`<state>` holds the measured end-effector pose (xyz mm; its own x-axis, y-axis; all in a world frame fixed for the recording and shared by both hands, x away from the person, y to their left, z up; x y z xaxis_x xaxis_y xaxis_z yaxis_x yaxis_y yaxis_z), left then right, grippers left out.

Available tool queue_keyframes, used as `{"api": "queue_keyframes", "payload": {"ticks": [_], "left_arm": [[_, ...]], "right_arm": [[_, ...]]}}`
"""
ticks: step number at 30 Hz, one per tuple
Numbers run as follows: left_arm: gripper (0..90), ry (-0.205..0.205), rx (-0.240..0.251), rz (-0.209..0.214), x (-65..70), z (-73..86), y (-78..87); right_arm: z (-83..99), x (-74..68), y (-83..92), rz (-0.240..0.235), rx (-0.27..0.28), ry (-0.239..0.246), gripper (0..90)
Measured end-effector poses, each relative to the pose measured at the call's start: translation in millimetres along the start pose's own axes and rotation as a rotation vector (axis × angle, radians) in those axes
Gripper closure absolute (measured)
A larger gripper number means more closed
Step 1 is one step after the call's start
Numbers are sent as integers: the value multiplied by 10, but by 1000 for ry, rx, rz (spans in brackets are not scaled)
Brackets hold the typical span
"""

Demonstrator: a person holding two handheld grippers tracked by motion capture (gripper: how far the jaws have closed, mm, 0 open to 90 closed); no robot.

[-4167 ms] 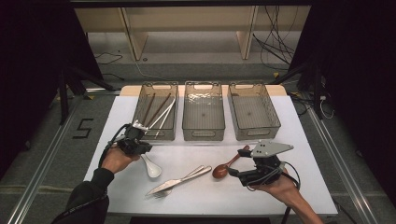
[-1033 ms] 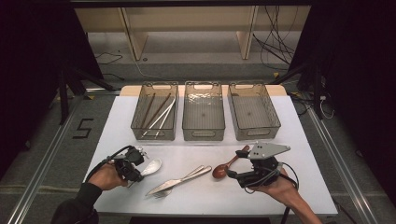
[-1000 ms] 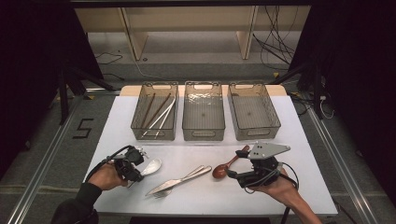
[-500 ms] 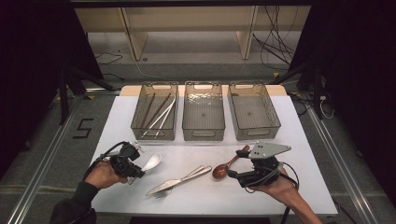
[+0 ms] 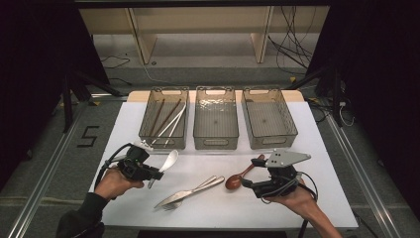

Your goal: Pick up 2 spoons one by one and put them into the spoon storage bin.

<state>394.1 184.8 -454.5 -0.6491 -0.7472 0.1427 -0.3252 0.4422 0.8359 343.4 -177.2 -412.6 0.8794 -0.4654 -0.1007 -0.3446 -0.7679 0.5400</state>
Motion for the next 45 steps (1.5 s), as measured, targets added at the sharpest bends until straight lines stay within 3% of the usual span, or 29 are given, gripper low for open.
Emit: {"api": "queue_keyframes", "payload": {"ticks": [2,5,10,18,45], "left_arm": [[750,22,24,15,24,-48,20],[750,12,36,4,39,-113,43],[750,37,86,13,59,-245,78],[749,26,125,9,88,-456,64],[749,66,215,9,109,-1348,-219]], "right_arm": [[1,5,1,1,0,-1,278],[0,19,6,2,4,-8,278],[2,25,5,6,7,-10,278],[-2,28,-6,8,14,-9,279],[0,36,26,7,28,-12,278]]}}
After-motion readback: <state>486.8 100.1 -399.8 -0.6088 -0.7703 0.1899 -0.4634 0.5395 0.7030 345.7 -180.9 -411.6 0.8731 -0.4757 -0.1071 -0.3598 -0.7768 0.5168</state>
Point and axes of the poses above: each handheld gripper's, and its own axes: y roughly backward along the jaws, z roughly out of its underside, x roughly to its right, the point moved 4 cm from there along -y, roughly forward along the jaws, and after that the axes turned 8 degrees about -z, right-handed, at the moved point
